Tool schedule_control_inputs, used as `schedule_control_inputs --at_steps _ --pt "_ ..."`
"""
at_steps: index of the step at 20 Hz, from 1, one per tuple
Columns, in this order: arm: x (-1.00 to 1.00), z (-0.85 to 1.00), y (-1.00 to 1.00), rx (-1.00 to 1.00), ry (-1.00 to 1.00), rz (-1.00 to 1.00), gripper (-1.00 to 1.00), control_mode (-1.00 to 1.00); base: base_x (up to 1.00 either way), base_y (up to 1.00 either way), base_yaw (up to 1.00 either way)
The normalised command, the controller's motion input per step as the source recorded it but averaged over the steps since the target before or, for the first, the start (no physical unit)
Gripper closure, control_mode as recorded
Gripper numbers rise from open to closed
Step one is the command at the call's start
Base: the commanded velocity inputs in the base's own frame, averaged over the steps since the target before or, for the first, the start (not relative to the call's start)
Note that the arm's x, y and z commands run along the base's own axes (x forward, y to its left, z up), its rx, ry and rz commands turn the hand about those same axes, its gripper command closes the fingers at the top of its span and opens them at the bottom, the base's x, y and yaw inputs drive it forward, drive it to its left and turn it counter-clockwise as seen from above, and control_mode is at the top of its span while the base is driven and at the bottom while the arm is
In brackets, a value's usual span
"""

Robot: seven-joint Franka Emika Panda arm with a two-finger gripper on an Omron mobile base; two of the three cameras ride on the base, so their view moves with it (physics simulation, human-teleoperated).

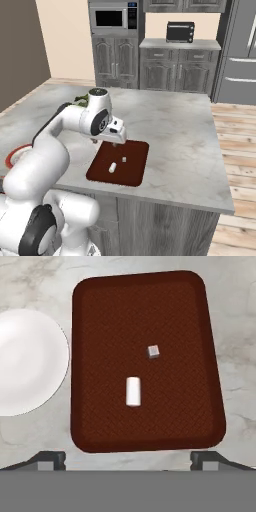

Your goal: Move the dessert items from the plates to the tray.

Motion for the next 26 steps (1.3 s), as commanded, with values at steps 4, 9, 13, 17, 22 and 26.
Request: schedule_control_inputs --at_steps 4,9,13,17,22,26 --pt "-0.73 0.57 0.33 0.0 -0.07 0.0 -1.0 -1.0 0.0 0.0 0.0" --pt "-0.73 0.41 0.36 -0.01 -0.08 0.0 -1.0 -1.0 0.0 0.0 0.0" --pt "-0.93 0.39 0.03 0.0 -0.03 0.0 -1.0 -1.0 0.0 0.0 0.0" --pt "-0.91 0.37 0.0 0.0 -0.03 0.0 -1.0 -1.0 0.0 0.0 0.0" --pt "-0.59 0.25 0.07 0.0 -0.05 0.0 -1.0 -1.0 0.0 0.0 0.0" --pt "-0.15 0.13 0.24 0.0 -0.04 0.0 -1.0 -1.0 0.0 0.0 0.0"
